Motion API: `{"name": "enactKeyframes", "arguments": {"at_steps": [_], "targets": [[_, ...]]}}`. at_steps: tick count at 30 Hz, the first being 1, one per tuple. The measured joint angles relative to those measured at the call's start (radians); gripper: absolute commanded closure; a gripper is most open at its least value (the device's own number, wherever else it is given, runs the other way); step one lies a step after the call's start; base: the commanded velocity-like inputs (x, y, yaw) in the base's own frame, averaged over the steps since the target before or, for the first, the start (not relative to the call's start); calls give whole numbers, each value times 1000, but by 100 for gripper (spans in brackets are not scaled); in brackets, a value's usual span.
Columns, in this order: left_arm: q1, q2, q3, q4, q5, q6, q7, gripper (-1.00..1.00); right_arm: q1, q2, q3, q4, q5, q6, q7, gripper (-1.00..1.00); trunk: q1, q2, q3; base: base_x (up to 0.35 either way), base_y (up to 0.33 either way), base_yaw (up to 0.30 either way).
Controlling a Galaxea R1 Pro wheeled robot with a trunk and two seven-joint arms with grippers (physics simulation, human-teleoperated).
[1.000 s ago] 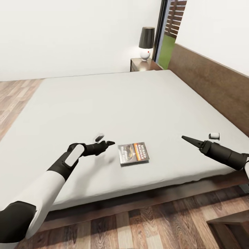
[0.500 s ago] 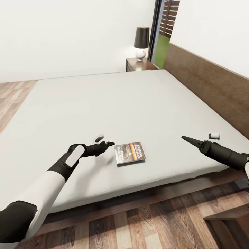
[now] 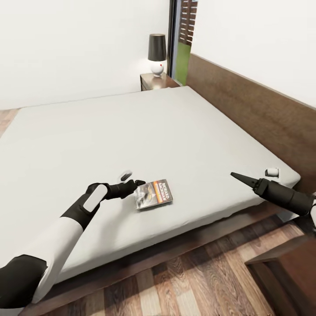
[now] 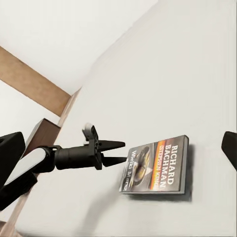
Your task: In the bedroom, move the book from the bed onto either nightstand, and place the two sandals side by side next to the bed.
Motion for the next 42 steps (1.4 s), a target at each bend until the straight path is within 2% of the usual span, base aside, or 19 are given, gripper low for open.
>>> {"name": "enactKeyframes", "arguments": {"at_steps": [42], "targets": [[4,4,-2,0,-1,0,0,-100,0,0,-1,0,0,0,2,-100,0,0,0,0,0,-264]]}}
